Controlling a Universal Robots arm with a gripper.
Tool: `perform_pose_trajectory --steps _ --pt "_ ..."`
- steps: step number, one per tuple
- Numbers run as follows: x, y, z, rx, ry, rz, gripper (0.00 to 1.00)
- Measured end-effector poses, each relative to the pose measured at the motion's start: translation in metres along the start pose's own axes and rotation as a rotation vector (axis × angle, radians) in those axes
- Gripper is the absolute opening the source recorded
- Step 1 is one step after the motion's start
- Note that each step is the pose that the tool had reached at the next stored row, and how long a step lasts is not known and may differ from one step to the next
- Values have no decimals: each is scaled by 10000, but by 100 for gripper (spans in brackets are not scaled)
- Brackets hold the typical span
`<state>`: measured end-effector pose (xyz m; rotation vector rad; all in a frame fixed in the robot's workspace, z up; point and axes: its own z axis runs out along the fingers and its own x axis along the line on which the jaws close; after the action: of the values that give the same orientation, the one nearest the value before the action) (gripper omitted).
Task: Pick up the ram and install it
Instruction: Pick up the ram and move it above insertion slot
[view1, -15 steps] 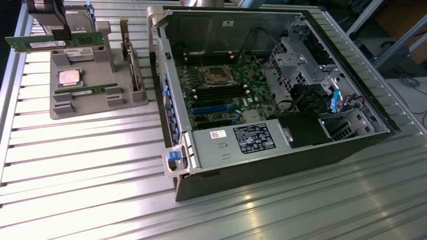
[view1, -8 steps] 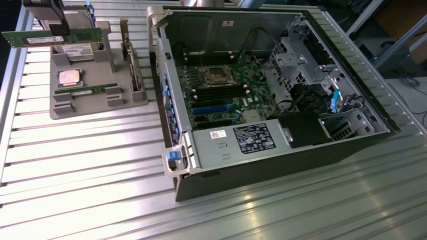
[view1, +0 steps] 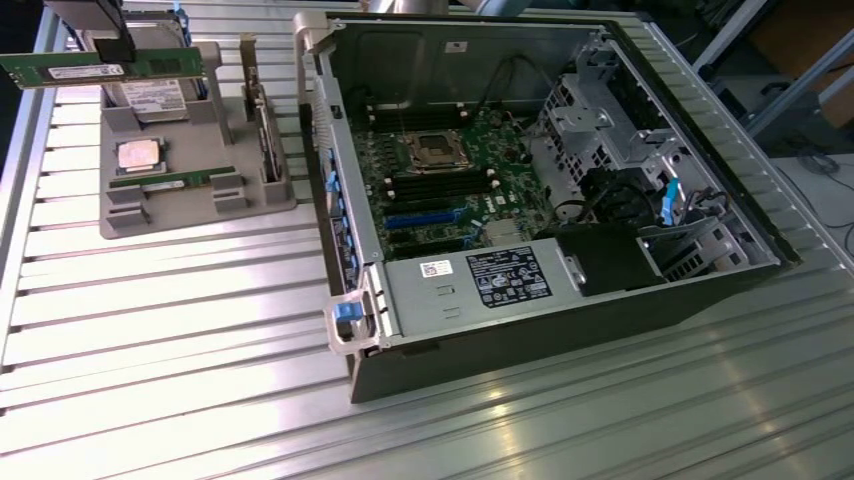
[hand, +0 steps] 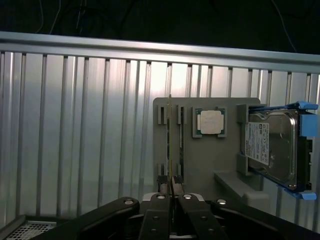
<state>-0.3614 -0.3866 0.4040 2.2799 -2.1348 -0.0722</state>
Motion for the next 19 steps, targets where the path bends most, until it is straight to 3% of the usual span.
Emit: perform_pose_trajectory --steps 6,19 --pt "0 -5 -1 -1 1 -1 12" --pt "14 -217 -10 -2 24 1 12"
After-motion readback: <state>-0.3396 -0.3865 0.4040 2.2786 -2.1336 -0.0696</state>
